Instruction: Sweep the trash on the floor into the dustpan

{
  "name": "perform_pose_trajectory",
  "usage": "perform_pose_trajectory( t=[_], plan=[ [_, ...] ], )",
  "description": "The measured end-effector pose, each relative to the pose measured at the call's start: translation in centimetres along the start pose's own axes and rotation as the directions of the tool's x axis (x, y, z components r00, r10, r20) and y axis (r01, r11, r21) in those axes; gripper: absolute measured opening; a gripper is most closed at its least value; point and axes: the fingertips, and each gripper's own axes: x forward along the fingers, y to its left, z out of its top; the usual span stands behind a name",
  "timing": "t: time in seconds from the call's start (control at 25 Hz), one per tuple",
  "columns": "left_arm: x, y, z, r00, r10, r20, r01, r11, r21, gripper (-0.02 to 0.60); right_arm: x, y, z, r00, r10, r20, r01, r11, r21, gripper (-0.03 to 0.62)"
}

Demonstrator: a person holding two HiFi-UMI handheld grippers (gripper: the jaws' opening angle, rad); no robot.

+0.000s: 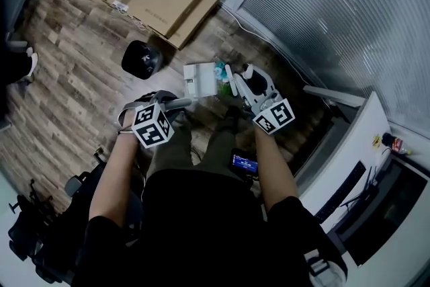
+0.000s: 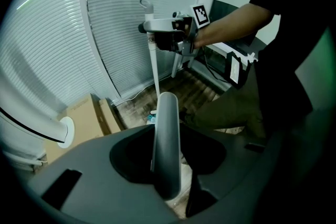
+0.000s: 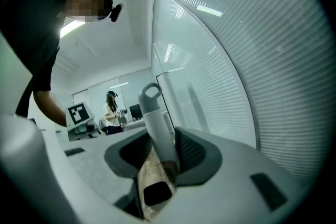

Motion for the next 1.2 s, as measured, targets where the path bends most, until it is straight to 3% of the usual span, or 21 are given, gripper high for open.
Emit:
perform_pose_trajectory(
  t=[0.24, 0.4, 0.8, 1.0, 1.2],
  plan=[
    [-0.2, -0.2, -0.3, 1.0, -0.01, 0.002, 0.01, 1.0, 0.015, 0.124, 3.1, 2.8, 1.1, 0.994, 0.073, 0.081, -0.077, 0.996, 0.047, 0.127],
    [-0.6, -0.3, -1.2, 1.0, -0.015, 0.003, 0.015, 1.0, 0.017, 0.124, 3.0, 3.4, 2.1, 0.993, 0.084, 0.085, -0.087, 0.996, 0.022, 0.121],
    [-1.1, -0.3, -2.7, 1.0, -0.023, 0.001, 0.023, 1.0, 0.01, 0.124, -4.5, 2.4, 6.5, 0.996, -0.076, 0.048, 0.079, 0.994, -0.08, 0.103],
    [-1.3, -0.1, -3.3, 0.999, -0.039, -0.01, 0.039, 0.999, 0.009, 0.124, -8.4, 2.6, 8.5, 0.983, -0.186, 0.004, 0.184, 0.965, -0.186, 0.097],
    [-1.5, 0.3, -3.7, 0.999, -0.042, -0.033, 0.043, 0.999, 0.022, 0.124, -10.7, 2.6, 7.9, 0.964, -0.259, -0.067, 0.229, 0.93, -0.289, 0.094]
  ],
)
